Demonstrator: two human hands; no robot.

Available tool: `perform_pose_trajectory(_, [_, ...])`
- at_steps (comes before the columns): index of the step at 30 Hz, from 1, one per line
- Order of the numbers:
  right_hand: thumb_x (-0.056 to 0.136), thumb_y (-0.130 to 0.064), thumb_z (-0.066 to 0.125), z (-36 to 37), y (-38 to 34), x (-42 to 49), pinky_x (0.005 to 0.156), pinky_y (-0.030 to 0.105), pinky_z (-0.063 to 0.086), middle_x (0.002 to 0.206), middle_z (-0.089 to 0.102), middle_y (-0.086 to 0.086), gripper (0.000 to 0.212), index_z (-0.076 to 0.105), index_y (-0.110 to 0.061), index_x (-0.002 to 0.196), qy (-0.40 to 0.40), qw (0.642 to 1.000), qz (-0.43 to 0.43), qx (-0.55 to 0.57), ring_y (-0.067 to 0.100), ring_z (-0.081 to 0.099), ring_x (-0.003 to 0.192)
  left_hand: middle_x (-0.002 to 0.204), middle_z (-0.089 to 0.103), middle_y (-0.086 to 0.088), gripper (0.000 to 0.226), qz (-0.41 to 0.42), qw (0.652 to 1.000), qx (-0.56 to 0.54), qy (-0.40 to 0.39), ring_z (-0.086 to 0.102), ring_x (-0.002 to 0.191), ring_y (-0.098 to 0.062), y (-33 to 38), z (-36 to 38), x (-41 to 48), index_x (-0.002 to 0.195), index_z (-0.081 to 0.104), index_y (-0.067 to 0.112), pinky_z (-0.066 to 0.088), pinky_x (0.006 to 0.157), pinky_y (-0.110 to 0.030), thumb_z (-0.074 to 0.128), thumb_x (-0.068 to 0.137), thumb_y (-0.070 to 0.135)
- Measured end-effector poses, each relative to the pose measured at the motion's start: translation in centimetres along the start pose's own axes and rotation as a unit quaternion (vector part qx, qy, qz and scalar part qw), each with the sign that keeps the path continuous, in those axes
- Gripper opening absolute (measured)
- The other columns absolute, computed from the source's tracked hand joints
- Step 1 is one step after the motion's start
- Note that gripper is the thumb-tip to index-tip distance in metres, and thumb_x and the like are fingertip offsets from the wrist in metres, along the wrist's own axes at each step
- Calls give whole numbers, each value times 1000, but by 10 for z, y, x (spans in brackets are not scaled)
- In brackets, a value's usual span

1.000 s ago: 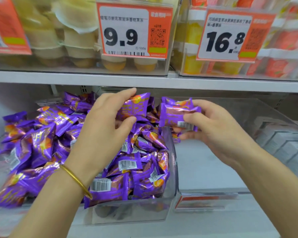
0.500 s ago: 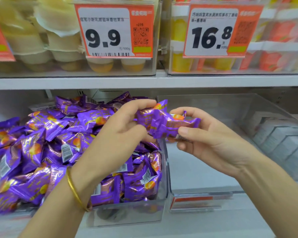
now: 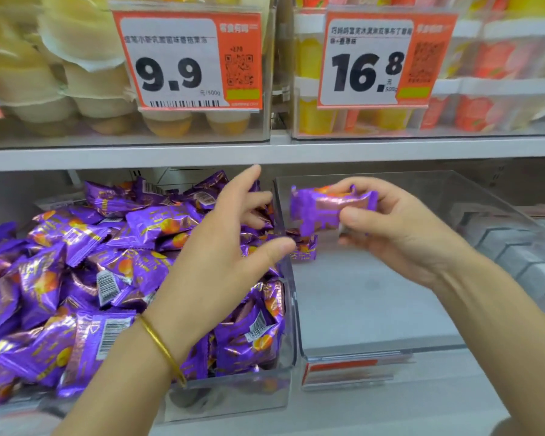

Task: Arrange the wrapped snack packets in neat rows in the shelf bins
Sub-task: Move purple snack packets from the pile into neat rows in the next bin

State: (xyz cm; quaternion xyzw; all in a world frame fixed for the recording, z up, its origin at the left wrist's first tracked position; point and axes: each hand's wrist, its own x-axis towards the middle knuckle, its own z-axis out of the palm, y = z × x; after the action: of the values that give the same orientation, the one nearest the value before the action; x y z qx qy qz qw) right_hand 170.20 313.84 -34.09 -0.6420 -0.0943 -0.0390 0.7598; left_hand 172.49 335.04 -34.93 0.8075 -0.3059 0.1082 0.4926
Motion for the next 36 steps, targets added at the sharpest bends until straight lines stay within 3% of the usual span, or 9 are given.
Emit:
perform_pose_trajectory(4, [74, 4, 67, -36, 32, 21, 59, 23, 56, 77, 66, 4, 25, 63, -14, 91, 94, 983, 125, -94, 11, 63, 62, 113, 55, 18, 52, 8, 996, 15, 87, 55, 93, -1, -8, -10, 1, 129, 41, 30, 45, 65, -15, 65, 85, 17])
perform_pose_trajectory(8, [80, 3, 68, -37, 76, 39, 61, 22, 56, 78, 64, 3, 22, 64, -14, 94, 46, 960, 227, -158, 8, 63, 61, 109, 56, 19, 48, 2, 996, -9, 89, 56, 89, -4, -11, -12, -1, 119, 44, 38, 49, 63, -25, 58, 87, 6])
perform_pose_trajectory(15, [78, 2, 70, -33, 108, 38, 60, 33, 54, 88, 56, 3, 30, 50, -17, 89, 6, 940, 150, -305, 14, 57, 69, 109, 56, 22, 43, -6, 996, -30, 83, 57, 86, -7, -14, -15, -4, 113, 43, 49, 51, 68, -29, 53, 80, 24])
perform_pose_trajectory(19, [77, -13, 75, -42, 116, 40, 49, 23, 44, 100, 54, 2, 40, 40, -24, 94, 7, 906, 125, -404, 12, 52, 61, 109, 56, 22, 43, -6, 997, -33, 76, 57, 89, -7, -14, -16, -5, 114, 43, 48, 51, 70, -32, 52, 79, 24])
perform_pose_trajectory(22, [76, -26, 77, -45, 123, 42, 73, 30, 49, 108, 53, -4, 52, 36, -21, 106, 9, 862, 125, -492, 13, 57, 87, 109, 57, 20, 43, -3, 996, -33, 79, 57, 89, -7, -13, -16, -5, 114, 44, 47, 51, 69, -33, 52, 79, 23])
perform_pose_trajectory(24, [77, -25, 77, -42, 124, 42, 83, 33, 48, 103, 51, -7, 54, 34, -19, 110, 20, 861, 132, -491, 15, 56, 98, 109, 57, 19, 43, -1, 996, -35, 81, 57, 88, -7, -13, -16, -5, 116, 44, 44, 51, 69, -31, 52, 80, 22])
perform_pose_trajectory(27, [80, -14, 74, -34, 124, 42, 56, 12, 43, 86, 43, -12, 53, 29, -16, 108, 52, 883, 149, -441, 7, 51, 73, 109, 57, 18, 43, 2, 996, -35, 84, 57, 88, -6, -14, -16, -4, 117, 45, 41, 51, 67, -29, 52, 80, 21])
perform_pose_trajectory(29, [78, -7, 74, -30, 128, 43, 41, 17, 40, 81, 43, -5, 57, 26, -14, 108, 79, 897, 179, -395, 8, 46, 63, 109, 56, 17, 43, 2, 996, -36, 86, 57, 88, -5, -14, -16, -4, 117, 45, 40, 51, 66, -28, 52, 80, 20])
perform_pose_trajectory(36, [64, 2, 82, -23, 134, 52, 58, 30, 45, 95, 43, 9, 69, 27, -11, 104, 148, 902, 174, -367, 24, 48, 83, 110, 56, 15, 42, 7, 995, -29, 91, 57, 88, -3, -15, -17, -4, 122, 46, 31, 51, 69, -26, 56, 87, 11])
